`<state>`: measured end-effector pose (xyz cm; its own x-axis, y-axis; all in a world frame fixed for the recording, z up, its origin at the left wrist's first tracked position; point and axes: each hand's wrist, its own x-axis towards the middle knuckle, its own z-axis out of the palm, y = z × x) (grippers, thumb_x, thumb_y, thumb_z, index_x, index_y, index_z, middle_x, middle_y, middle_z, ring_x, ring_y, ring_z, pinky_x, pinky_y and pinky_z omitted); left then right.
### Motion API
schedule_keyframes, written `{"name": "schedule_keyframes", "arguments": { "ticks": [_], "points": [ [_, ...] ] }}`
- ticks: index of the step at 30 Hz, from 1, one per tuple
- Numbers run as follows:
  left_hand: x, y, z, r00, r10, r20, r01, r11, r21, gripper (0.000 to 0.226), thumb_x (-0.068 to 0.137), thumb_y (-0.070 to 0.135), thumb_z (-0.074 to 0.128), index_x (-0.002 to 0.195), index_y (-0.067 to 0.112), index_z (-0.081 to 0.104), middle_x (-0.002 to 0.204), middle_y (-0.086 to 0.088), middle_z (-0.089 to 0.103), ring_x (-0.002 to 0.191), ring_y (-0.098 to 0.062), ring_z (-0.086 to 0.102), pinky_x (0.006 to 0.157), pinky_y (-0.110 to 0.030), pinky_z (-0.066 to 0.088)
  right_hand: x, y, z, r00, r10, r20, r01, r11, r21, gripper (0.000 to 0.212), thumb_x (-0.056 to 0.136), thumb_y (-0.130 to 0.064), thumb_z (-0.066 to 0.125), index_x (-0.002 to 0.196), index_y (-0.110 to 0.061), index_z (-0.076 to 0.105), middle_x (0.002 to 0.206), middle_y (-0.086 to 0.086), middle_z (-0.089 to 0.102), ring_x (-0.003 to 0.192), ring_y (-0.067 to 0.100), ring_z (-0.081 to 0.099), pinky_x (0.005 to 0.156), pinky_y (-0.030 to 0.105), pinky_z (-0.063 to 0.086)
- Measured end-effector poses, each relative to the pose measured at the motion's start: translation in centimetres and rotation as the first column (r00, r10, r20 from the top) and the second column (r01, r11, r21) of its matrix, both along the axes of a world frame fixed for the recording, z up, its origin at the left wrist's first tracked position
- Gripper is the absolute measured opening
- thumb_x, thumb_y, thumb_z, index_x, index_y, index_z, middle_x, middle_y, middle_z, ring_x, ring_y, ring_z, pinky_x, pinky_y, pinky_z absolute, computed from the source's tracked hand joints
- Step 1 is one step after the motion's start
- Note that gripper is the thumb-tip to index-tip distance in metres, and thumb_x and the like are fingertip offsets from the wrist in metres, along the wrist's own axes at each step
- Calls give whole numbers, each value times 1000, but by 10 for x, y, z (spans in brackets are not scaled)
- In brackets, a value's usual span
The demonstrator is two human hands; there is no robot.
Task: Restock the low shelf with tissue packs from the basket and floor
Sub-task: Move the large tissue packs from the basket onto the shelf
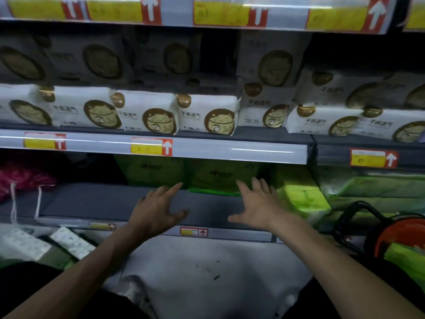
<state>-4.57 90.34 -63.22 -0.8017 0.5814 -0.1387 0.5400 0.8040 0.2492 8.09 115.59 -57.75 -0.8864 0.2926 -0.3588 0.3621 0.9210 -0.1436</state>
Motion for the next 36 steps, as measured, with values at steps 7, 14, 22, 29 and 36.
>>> {"name": "schedule_keyframes", "arguments": {
  "ticks": [7,14,22,29,36],
  "points": [
    [-15,-22,-49,984,127,126,-111,986,-126,92,90,79,46,164,38,11,162,-8,35,145,-33,36,116,-52,36,-15,-22,-32,984,152,88,-151,988,-14,110,85,-73,60,164,-28,-3,170,15,-4,157,39,-3,126,49,6],
    [-63,-50,-95,884,375,279,-383,923,-28,77,93,56,64,157,30,30,146,-13,54,128,-38,53,105,-57,47,-36,-36,-55,940,264,217,-251,964,-88,97,93,-62,59,164,-27,2,164,10,28,145,31,36,115,38,38],
    [-121,-46,-136,600,497,627,-771,568,289,66,101,20,62,158,17,30,135,-13,58,103,-28,65,78,-38,58,-46,-42,-69,901,316,298,-312,948,-65,90,96,-60,57,164,-30,6,163,3,33,144,24,41,113,32,39],
    [-194,-74,-160,524,412,745,-851,290,438,75,91,-2,68,155,14,34,126,-13,58,98,-24,65,72,-33,58,-39,-30,-73,926,273,260,-272,962,-41,93,91,-71,52,162,-39,1,159,-13,35,142,11,43,113,27,38],
    [-212,-64,-171,516,359,778,-851,112,513,57,98,-5,57,150,15,46,108,-17,68,70,-23,64,46,-21,53,-24,-8,-84,927,229,296,-246,969,23,109,66,-91,27,161,-43,1,146,-17,44,130,6,52,104,22,43]
  ]
}}
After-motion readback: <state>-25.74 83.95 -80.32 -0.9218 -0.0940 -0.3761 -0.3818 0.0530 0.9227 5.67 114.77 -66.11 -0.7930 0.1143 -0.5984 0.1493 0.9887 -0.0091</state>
